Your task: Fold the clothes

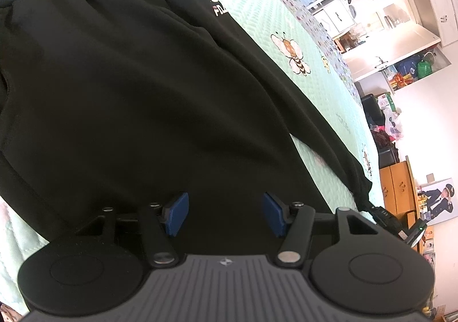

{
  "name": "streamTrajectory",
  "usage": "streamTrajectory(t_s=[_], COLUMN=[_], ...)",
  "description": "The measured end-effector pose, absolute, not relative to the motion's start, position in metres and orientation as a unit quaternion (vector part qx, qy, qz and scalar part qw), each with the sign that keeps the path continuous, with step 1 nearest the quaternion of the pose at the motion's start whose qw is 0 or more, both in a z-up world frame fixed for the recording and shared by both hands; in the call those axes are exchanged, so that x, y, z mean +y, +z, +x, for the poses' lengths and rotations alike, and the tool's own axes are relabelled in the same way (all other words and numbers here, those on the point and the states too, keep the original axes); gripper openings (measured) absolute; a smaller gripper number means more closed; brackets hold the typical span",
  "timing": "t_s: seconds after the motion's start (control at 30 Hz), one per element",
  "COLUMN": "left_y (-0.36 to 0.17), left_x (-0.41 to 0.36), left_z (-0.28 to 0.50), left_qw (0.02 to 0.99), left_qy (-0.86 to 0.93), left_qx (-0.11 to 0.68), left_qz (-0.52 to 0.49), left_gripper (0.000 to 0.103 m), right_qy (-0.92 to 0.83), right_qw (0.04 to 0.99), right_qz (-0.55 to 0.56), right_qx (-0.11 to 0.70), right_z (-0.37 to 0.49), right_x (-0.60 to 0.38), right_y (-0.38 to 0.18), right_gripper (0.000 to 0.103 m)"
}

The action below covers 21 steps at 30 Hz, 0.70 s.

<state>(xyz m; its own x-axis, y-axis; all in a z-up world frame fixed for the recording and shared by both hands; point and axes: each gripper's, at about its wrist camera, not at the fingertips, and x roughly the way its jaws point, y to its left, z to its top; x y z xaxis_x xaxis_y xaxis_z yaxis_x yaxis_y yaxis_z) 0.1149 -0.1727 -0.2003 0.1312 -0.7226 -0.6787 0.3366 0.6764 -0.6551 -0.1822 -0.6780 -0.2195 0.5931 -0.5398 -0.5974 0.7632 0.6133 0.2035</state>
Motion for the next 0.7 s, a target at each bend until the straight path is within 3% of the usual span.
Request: streamTrajectory(t_s=[0.07,0.1,0.17,0.2,0.23,0.27,0.3,0.43,0.53,0.6,0.67,0.7], left_y=[-0.199,-0.199,-0.198,-0.197,-0.196,-0.196,-0.195,-0.189,-0.179,-0.168,-0.155,-0.148], left_x=[-0.173,-0.174,-0.175,-0.175,-0.175,-0.174,-0.173,-0.168,-0.161,-0.153,-0.142,-0.136], left_z=[0.114,0.114,0.113,0.113,0.112,0.113,0.113,0.121,0.132,0.142,0.157,0.164], left_qw=[0.731,0.731,0.731,0.731,0.731,0.732,0.733,0.74,0.755,0.766,0.782,0.79], left_qy=[-0.363,-0.364,-0.366,-0.367,-0.368,-0.368,-0.368,-0.369,-0.368,-0.364,-0.357,-0.352], left_qx=[0.55,0.55,0.549,0.548,0.547,0.546,0.544,0.534,0.513,0.497,0.476,0.466], left_qz=[-0.175,-0.175,-0.174,-0.174,-0.174,-0.174,-0.175,-0.179,-0.176,-0.182,-0.186,-0.186], left_gripper=[0.06,0.06,0.06,0.06,0.06,0.06,0.06,0.06,0.06,0.06,0.061,0.061], right_qy=[-0.377,-0.376,-0.374,-0.372,-0.37,-0.373,-0.383,-0.411,-0.388,-0.358,-0.332,-0.314], right_qw=[0.866,0.867,0.869,0.87,0.869,0.862,0.855,0.86,0.879,0.894,0.899,0.901], right_qz=[0.227,0.226,0.225,0.221,0.215,0.215,0.215,0.215,0.22,0.225,0.25,0.266], right_qx=[0.239,0.236,0.231,0.235,0.25,0.268,0.277,0.21,0.166,0.147,0.135,0.134], right_z=[-0.179,-0.176,-0.17,-0.165,-0.159,-0.153,-0.15,-0.164,-0.166,-0.164,-0.161,-0.159], right_x=[-0.681,-0.683,-0.688,-0.69,-0.693,-0.697,-0.699,-0.691,-0.669,-0.651,-0.629,-0.617], right_y=[-0.216,-0.215,-0.213,-0.214,-0.217,-0.221,-0.223,-0.202,-0.181,-0.168,-0.166,-0.168], right_gripper=[0.016,0.036,0.058,0.054,0.042,0.004,0.002,0.003,0.02,0.041,0.054,0.054])
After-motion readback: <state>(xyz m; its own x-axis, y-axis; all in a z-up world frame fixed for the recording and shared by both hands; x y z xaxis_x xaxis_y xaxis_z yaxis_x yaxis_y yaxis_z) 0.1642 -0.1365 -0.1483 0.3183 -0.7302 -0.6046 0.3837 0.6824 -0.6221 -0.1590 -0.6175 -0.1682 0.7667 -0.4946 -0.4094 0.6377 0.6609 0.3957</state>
